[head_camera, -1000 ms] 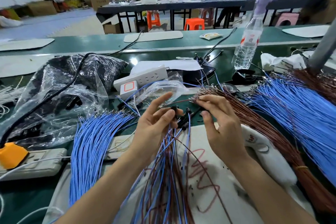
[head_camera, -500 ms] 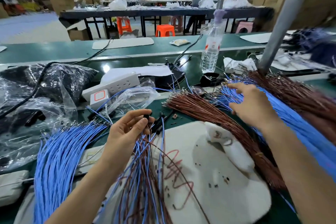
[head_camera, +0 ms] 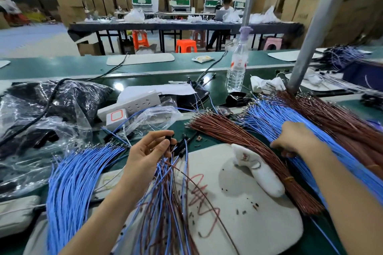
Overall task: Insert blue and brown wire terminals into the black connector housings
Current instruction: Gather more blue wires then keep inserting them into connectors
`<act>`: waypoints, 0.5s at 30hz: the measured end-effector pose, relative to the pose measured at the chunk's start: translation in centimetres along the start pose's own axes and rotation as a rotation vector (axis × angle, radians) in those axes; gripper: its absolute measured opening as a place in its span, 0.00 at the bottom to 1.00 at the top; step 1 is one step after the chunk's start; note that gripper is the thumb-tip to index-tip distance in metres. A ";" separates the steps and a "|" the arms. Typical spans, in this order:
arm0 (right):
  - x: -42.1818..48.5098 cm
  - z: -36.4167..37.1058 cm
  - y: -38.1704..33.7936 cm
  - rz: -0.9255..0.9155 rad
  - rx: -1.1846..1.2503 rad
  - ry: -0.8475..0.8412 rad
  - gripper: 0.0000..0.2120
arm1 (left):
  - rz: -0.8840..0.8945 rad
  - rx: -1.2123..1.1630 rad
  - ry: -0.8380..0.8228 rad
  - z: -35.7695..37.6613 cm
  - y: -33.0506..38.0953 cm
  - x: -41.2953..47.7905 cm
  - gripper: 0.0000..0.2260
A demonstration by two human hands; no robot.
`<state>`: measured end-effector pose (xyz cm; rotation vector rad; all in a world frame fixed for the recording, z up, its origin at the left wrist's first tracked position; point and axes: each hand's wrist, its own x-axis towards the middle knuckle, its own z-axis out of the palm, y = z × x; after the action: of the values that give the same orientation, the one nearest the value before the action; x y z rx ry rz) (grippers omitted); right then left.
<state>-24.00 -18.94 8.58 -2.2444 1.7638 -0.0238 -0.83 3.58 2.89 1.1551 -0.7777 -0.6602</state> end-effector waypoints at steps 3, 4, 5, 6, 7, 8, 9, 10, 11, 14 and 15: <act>0.1 0.5 -0.5 -0.004 -0.108 -0.033 0.14 | -0.010 -0.024 0.022 -0.1 0.2 0.0 0.09; 0.1 0.6 -0.6 -0.007 -0.110 -0.045 0.13 | -0.017 -0.032 0.026 -0.1 0.2 0.0 0.09; 0.3 0.7 -0.7 -0.012 -0.096 -0.062 0.13 | -0.023 -0.041 0.031 -0.1 0.2 0.0 0.09; 0.4 0.7 -0.7 -0.015 -0.081 -0.074 0.12 | -0.029 -0.047 0.034 -0.1 0.3 0.0 0.09; 0.5 0.7 -0.7 -0.015 -0.072 -0.079 0.11 | -0.032 -0.047 0.035 -0.1 0.3 0.0 0.09; 0.5 0.6 -0.6 -0.011 -0.064 -0.076 0.09 | -0.036 -0.041 0.035 -0.1 0.3 0.0 0.09; 0.6 0.6 -0.4 -0.002 -0.063 -0.063 0.07 | -0.040 -0.035 0.033 -0.1 0.3 0.0 0.09; 0.5 0.6 -0.2 0.005 -0.074 -0.041 0.06 | -0.043 -0.032 0.033 0.0 0.3 0.0 0.09; 0.4 0.5 -0.1 0.008 -0.101 -0.013 0.05 | -0.044 -0.027 0.032 0.0 0.3 -0.1 0.09; -0.2 0.1 0.0 0.015 -0.228 0.067 0.11 | -0.049 -0.005 0.026 0.0 0.4 -0.1 0.09; -0.4 0.1 0.0 0.020 -0.270 0.078 0.14 | -0.052 -0.006 0.026 0.0 0.4 -0.1 0.09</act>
<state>-24.04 -18.54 8.57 -2.4400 1.9313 0.1411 -0.87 3.78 3.25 1.1796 -0.7248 -0.6889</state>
